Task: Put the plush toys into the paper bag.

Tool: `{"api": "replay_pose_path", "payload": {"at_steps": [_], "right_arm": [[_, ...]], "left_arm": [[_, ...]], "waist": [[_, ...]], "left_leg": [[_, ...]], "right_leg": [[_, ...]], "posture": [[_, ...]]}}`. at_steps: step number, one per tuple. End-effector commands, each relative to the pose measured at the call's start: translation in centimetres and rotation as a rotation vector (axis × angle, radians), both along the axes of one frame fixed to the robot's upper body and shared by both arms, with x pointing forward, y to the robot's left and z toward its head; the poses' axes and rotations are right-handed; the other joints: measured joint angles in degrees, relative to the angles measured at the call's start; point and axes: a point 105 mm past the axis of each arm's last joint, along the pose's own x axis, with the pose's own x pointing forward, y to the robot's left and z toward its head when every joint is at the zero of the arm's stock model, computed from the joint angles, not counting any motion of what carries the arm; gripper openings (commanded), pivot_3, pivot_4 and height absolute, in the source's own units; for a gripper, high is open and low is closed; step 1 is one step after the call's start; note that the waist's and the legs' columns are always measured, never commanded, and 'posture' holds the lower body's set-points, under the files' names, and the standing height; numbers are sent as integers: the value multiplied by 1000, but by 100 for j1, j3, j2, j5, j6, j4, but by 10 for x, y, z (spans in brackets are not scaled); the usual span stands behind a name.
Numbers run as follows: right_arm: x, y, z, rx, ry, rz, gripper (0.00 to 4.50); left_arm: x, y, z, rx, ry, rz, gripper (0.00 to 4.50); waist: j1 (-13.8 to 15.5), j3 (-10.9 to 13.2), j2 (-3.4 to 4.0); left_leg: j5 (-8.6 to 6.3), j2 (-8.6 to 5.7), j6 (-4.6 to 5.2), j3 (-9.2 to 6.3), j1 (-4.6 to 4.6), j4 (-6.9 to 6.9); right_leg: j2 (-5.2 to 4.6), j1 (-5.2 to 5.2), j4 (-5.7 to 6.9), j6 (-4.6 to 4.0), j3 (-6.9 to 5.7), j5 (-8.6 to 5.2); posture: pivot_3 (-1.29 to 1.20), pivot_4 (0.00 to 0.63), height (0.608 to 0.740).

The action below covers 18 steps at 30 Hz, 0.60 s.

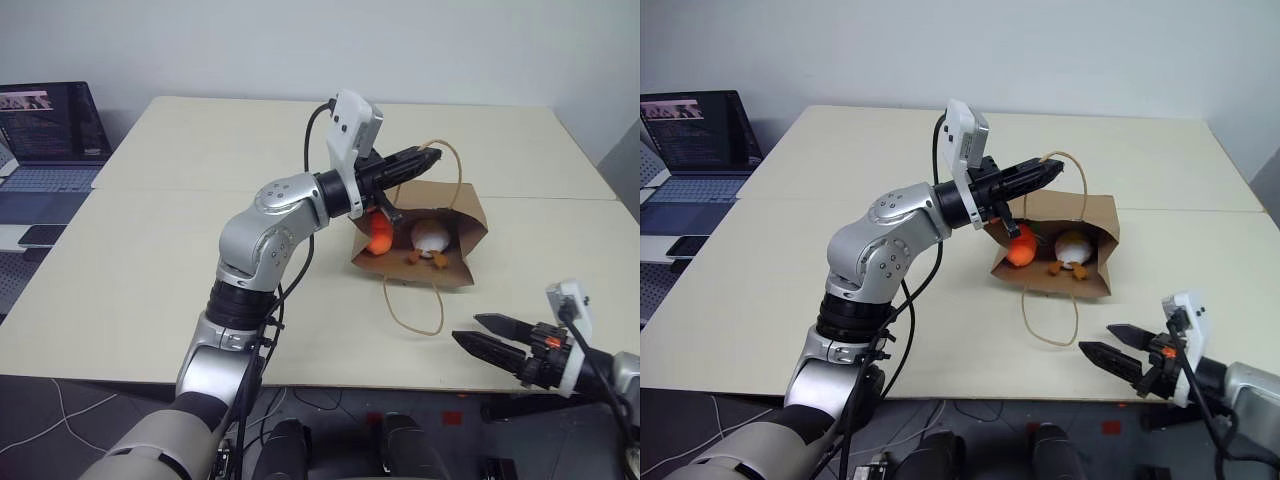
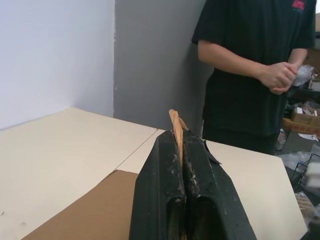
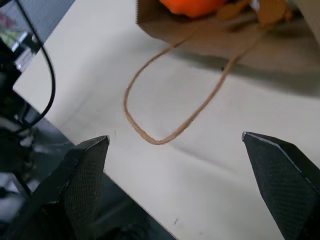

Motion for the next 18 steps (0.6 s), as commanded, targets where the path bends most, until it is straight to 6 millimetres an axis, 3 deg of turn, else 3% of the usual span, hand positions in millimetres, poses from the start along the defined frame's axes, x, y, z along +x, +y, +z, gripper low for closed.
{"api": "replay_pose_path", "payload": {"at_steps": [1,7,9,18], "right_arm": [[6,12,-2,122,22,-42,4457],[18,29,-2,262,47,-86,4457],[22,33,0,296,45,-99,4099],[32,38,26,345,-23,-108,1114]], "left_arm": [[-4,0,12,-20,-55,-5,0],[-4,2,15,-19,-59,1,0],[-4,3,16,-19,-60,3,0],[0,17,23,-5,-77,25,0]], "waist": [[-4,-1,2],[-11,-2,3],[-11,-2,3],[-14,-2,3]], "left_leg": [[0,1,0,0,1,0],[0,0,0,0,0,0],[0,1,0,-3,-2,-1],[0,1,0,-2,-3,-1]], "right_leg": [[0,0,0,0,0,0],[0,-2,0,0,0,0],[1,-2,-1,0,-2,0],[1,-2,-2,0,-2,0]], "posture": [[0,150,740],[0,150,740],[0,150,740],[0,150,740]]}}
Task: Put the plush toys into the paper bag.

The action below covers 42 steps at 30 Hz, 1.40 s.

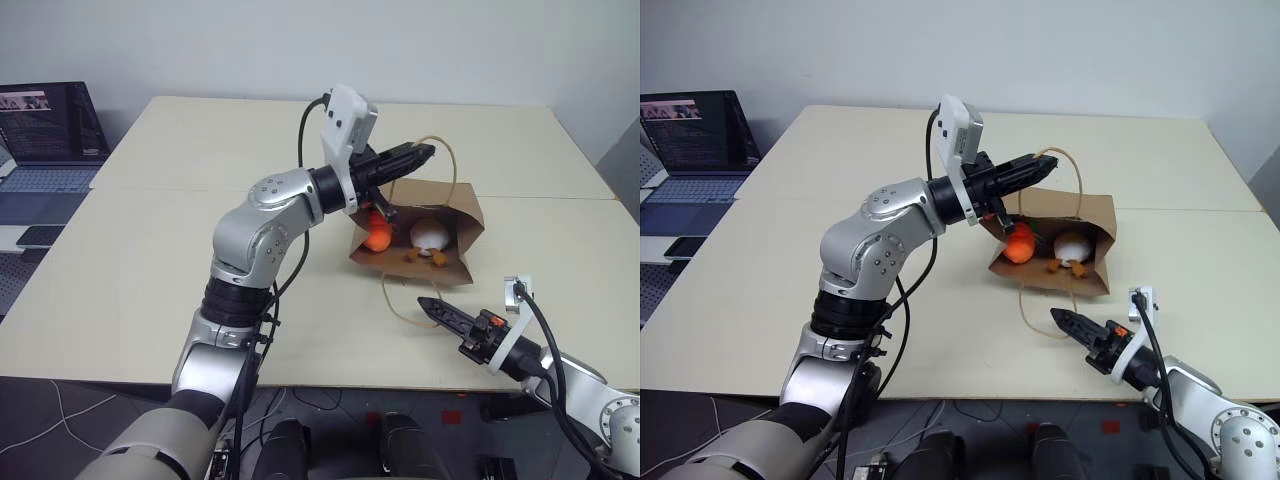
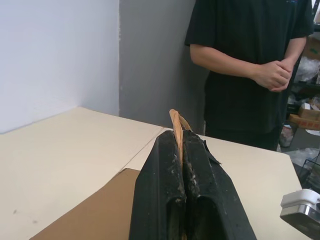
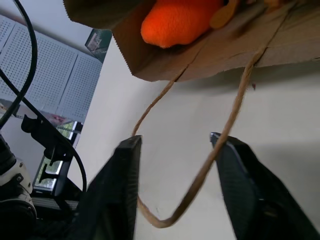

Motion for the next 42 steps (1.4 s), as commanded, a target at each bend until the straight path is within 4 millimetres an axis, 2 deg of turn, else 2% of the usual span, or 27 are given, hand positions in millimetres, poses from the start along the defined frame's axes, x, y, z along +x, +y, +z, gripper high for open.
{"api": "replay_pose_path", "payload": {"at_steps": [1,3,4,11,17,22,25,31,36,38,39,40,42], "right_arm": [[4,-2,30,28,-102,-10,704],[5,-2,44,19,-146,3,62],[6,-2,51,18,-163,7,23],[15,-2,105,34,-259,44,23],[23,-5,137,31,-338,67,23],[30,-8,154,43,-382,65,23],[35,-8,161,36,-387,66,23],[49,-3,154,38,-317,42,23],[67,-10,143,34,-217,-51,23],[72,-13,140,27,-190,-83,409],[74,-14,141,25,-190,-92,589],[74,-14,142,24,-190,-97,888],[75,-16,145,28,-196,-100,1638]], "left_arm": [[-4,9,19,-11,-67,-6,0],[-3,15,22,7,-85,-3,0],[-2,16,22,21,-95,-4,0],[-2,23,29,169,-191,-51,0],[-5,25,40,287,-247,-119,0],[-2,24,51,301,-224,-151,0],[5,22,54,294,-177,-162,0],[34,21,32,318,-117,-88,0],[32,12,16,306,-43,-169,0],[31,10,11,312,-34,-187,0],[32,10,9,313,-29,-191,414],[32,11,8,311,-27,-195,573],[32,12,7,308,-28,-199,1169]], "waist": [[-9,0,0],[-15,0,0],[-15,0,0],[-12,1,-1],[-7,1,-1],[-5,1,-2],[-6,1,-2],[-5,1,-1],[-3,1,-1],[-7,1,-1],[-7,1,-1],[-6,1,-1],[-8,1,-1]], "left_leg": [[0,0,0,1,0,0],[0,0,0,2,0,1],[0,0,0,2,1,1],[0,0,0,-1,-3,-1],[0,0,1,-1,-11,-4],[0,1,2,1,-19,-5],[0,2,2,2,-24,-4],[0,3,2,1,-25,-5],[0,1,2,-1,-46,-2],[0,0,2,-4,-52,-2],[0,0,2,-4,-52,-3],[0,0,2,-4,-52,-3],[0,0,2,-6,-53,-3]], "right_leg": [[0,0,0,0,1,0],[0,-1,0,0,1,0],[0,-1,2,0,1,0],[1,-3,-2,0,-1,0],[1,-10,-5,-1,-2,0],[1,-22,-2,-1,-1,0],[1,-28,0,-1,-1,0],[1,-32,1,-2,-2,1],[-3,-43,-1,-2,-3,1],[-2,-48,-1,-2,-2,1],[-2,-48,0,-2,-2,1],[-2,-49,0,-2,-2,1],[-1,-50,0,-2,-1,1]], "posture": [[0,150,740],[0,150,740],[0,150,740],[0,150,740],[0,150,740],[0,150,740],[0,150,740],[0,150,740],[0,150,740],[0,150,740],[0,150,740],[0,150,740],[0,150,740]]}}
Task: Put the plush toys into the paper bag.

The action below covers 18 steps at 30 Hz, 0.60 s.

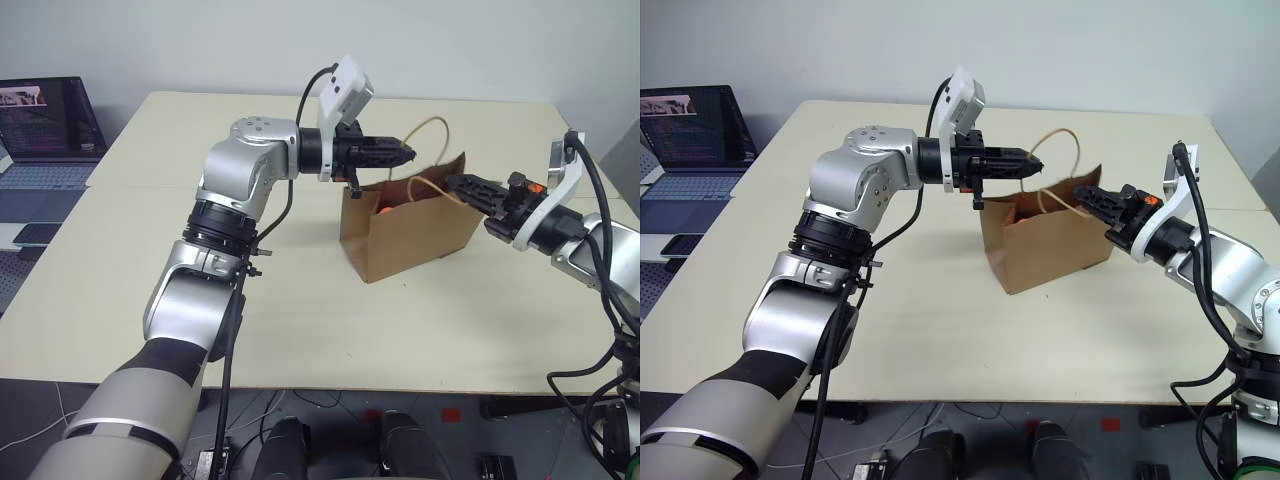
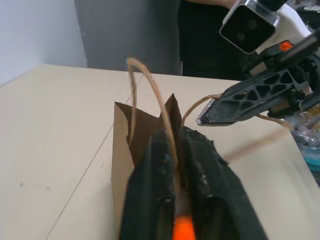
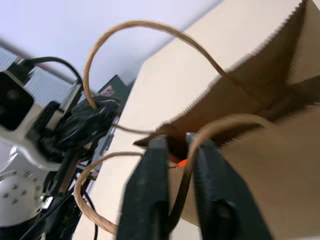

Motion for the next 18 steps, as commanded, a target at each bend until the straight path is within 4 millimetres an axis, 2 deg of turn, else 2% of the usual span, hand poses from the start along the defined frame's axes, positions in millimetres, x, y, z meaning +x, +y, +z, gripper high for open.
{"api": "replay_pose_path", "payload": {"at_steps": [1,6,8,11,12,15,18], "right_arm": [[-2,-3,19,21,-58,-5,1911],[-6,-13,36,-5,-124,-6,3690],[-10,-16,40,-77,-166,7,4444],[-25,-18,48,-250,-276,55,4500],[-27,-19,50,-264,-293,67,4500],[-40,-25,44,-534,-388,113,4500],[-52,-25,39,-686,-486,194,4500]], "left_arm": [[0,1,8,-26,-37,-6,1428],[6,7,21,-85,-61,37,2887],[6,15,26,-105,-78,56,3483],[8,33,34,-144,-117,112,4380],[7,36,35,-151,-118,115,4444],[-4,53,28,-177,-114,89,4444],[-8,65,16,-180,-102,105,4444]], "waist": [[0,0,0],[6,0,0],[6,0,0],[8,0,1],[1,0,0],[0,-2,4],[7,-2,4]], "left_leg": [[0,0,0,0,0,0],[0,-2,0,0,-4,3],[0,-2,0,-1,-4,3],[0,-3,0,-8,-10,1],[0,-3,0,-8,-12,1],[0,1,1,-8,-12,1],[0,3,0,-10,-10,2]], "right_leg": [[0,0,0,0,0,0],[-2,0,0,0,1,0],[-2,0,-2,0,0,0],[0,-2,-3,0,-1,0],[0,-5,-2,0,0,0],[2,-6,-2,0,-2,0],[2,-6,1,0,-4,0]], "posture": [[0,150,740],[0,150,740],[0,150,740],[0,150,740],[0,150,740],[0,150,740],[0,150,740]]}}
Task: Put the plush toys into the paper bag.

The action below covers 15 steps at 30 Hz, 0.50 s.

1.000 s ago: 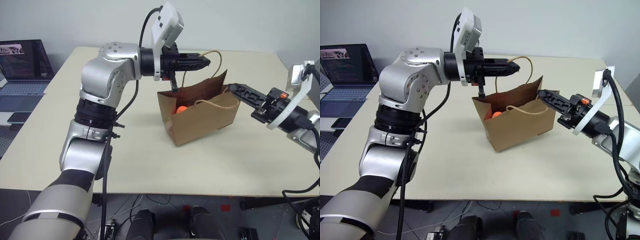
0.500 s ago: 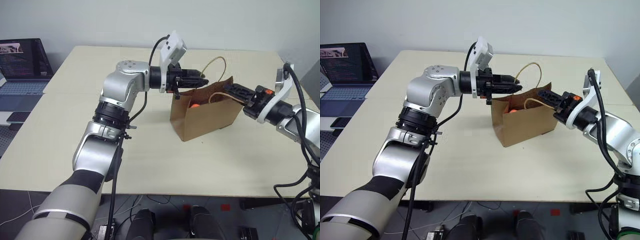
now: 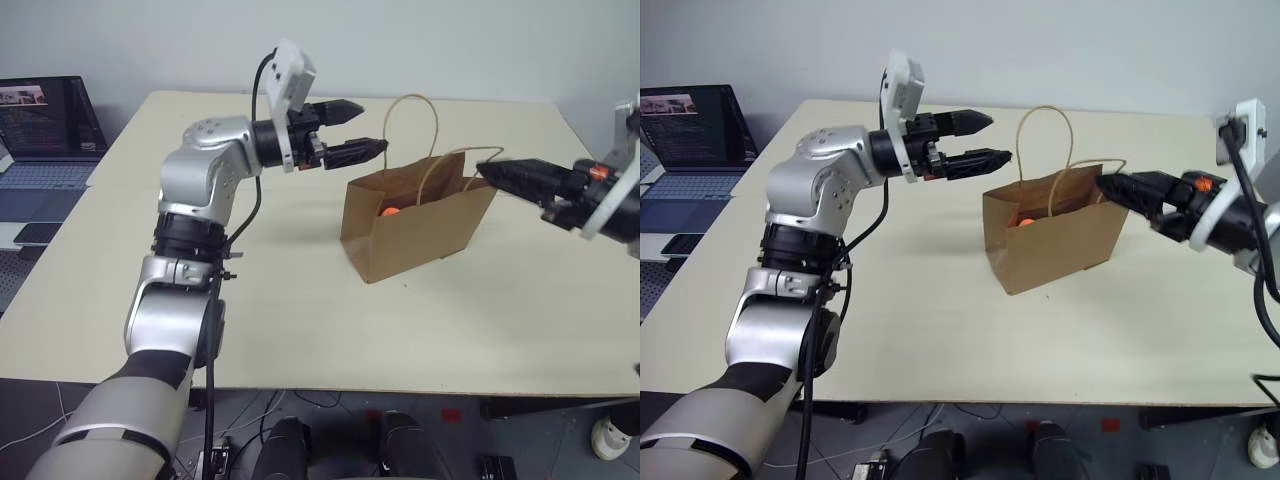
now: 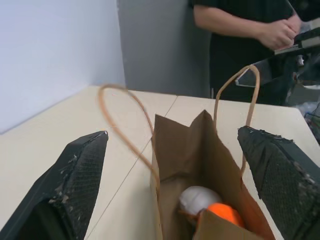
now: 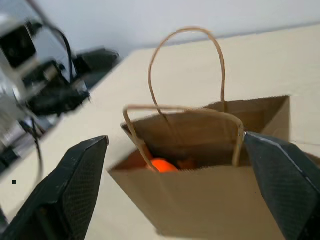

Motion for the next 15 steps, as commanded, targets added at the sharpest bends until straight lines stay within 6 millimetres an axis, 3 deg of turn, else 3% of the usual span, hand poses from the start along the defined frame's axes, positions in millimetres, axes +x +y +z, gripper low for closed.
{"api": "replay_pose_path", "payload": {"at_steps": [1,7,10,15], "right_arm": [[-20,5,8,-182,-160,134,4500],[-43,17,-12,-358,-159,312,4500],[-46,21,-17,-376,-157,344,4500],[-46,22,-16,-378,-161,355,4500]], "left_arm": [[-10,13,-2,-22,-29,9,4444],[0,34,-46,-69,92,138,4444],[5,30,-64,-90,138,153,4444],[5,20,-75,-111,182,100,4444]], "waist": [[4,0,0],[6,0,0],[17,0,0],[29,0,-1]], "left_leg": [[0,0,0,1,-1,4],[0,2,0,3,10,20],[0,1,-1,1,15,27],[0,-3,-1,2,8,52]], "right_leg": [[0,0,-3,0,-1,0],[-4,12,6,0,3,0],[-4,19,9,1,2,0],[-4,23,10,9,3,6]], "posture": [[0,150,740],[0,150,740],[0,150,740],[0,150,740]]}}
